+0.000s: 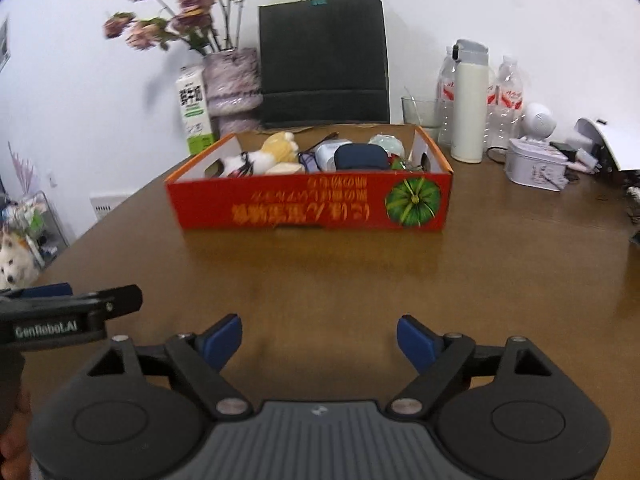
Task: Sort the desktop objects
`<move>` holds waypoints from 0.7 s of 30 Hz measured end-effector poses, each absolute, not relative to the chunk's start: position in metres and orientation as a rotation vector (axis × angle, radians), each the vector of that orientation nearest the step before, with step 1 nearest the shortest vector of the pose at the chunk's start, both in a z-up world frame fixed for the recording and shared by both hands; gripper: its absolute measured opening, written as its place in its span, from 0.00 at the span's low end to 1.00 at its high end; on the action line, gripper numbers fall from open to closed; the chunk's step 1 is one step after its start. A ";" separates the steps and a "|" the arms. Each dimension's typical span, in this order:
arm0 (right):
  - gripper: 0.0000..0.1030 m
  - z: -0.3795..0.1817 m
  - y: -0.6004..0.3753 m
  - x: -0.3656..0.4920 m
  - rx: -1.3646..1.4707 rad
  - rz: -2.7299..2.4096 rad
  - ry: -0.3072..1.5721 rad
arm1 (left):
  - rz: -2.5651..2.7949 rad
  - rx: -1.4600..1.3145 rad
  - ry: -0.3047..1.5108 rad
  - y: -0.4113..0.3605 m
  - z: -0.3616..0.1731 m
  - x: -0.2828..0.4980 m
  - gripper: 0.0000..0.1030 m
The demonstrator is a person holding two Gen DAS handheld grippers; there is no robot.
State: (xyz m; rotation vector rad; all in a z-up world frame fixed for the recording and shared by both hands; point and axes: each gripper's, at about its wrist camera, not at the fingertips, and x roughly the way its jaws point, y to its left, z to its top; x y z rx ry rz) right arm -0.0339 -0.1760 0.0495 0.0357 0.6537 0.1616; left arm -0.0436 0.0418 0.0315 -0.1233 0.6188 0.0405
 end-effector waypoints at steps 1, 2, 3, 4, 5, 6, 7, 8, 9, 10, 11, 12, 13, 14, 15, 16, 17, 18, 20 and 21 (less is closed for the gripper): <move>0.83 0.048 -0.174 -0.047 0.030 0.153 0.653 | 0.041 -0.135 0.620 0.043 0.029 -0.056 1.00; 0.83 0.046 -0.173 -0.060 0.025 0.155 0.653 | 0.033 -0.136 0.622 0.044 0.027 -0.068 1.00; 0.84 0.045 -0.173 -0.073 0.021 0.158 0.651 | 0.030 -0.129 0.628 0.045 0.025 -0.078 1.00; 0.84 0.044 -0.173 -0.084 0.017 0.157 0.649 | 0.032 -0.118 0.628 0.044 0.024 -0.087 1.00; 0.85 0.042 -0.173 -0.096 0.012 0.149 0.643 | 0.036 -0.108 0.624 0.044 0.024 -0.096 1.00; 0.85 0.041 -0.173 -0.108 0.013 0.143 0.639 | 0.034 -0.095 0.615 0.042 0.023 -0.104 1.00; 0.86 0.040 -0.174 -0.116 0.016 0.144 0.638 | 0.022 -0.082 0.606 0.040 0.024 -0.110 1.00; 0.86 0.038 -0.176 -0.123 0.020 0.146 0.639 | 0.011 -0.070 0.596 0.039 0.025 -0.112 1.00; 0.87 0.038 -0.177 -0.127 0.028 0.141 0.640 | 0.003 -0.062 0.583 0.037 0.027 -0.113 1.00; 0.87 0.037 -0.178 -0.128 0.028 0.138 0.637 | 0.003 -0.061 0.572 0.036 0.029 -0.111 1.00; 0.88 0.038 -0.177 -0.127 0.021 0.137 0.633 | 0.007 -0.058 0.559 0.035 0.032 -0.107 1.00; 0.88 0.038 -0.177 -0.124 0.020 0.131 0.629 | 0.011 -0.051 0.556 0.034 0.033 -0.100 1.00; 0.91 0.039 -0.177 -0.122 0.022 0.126 0.621 | 0.007 -0.046 0.558 0.032 0.034 -0.094 1.00; 0.92 0.039 -0.176 -0.118 0.023 0.128 0.612 | 0.000 -0.041 0.564 0.032 0.034 -0.087 1.00; 0.94 0.039 -0.175 -0.111 0.020 0.132 0.610 | -0.005 -0.034 0.578 0.031 0.033 -0.076 1.00; 0.94 0.039 -0.174 -0.104 0.011 0.126 0.615 | -0.008 -0.033 0.589 0.031 0.031 -0.066 1.00; 0.94 0.038 -0.173 -0.095 0.003 0.112 0.619 | -0.002 -0.026 0.606 0.030 0.029 -0.057 1.00; 0.94 0.037 -0.172 -0.086 -0.002 0.096 0.621 | 0.013 -0.023 0.637 0.029 0.027 -0.045 1.00; 0.94 0.035 -0.172 -0.067 0.003 0.079 0.625 | -0.013 -0.027 0.666 0.029 0.022 -0.029 1.00; 0.94 0.033 -0.172 -0.058 0.011 0.075 0.627 | -0.020 -0.033 0.679 0.029 0.017 -0.020 1.00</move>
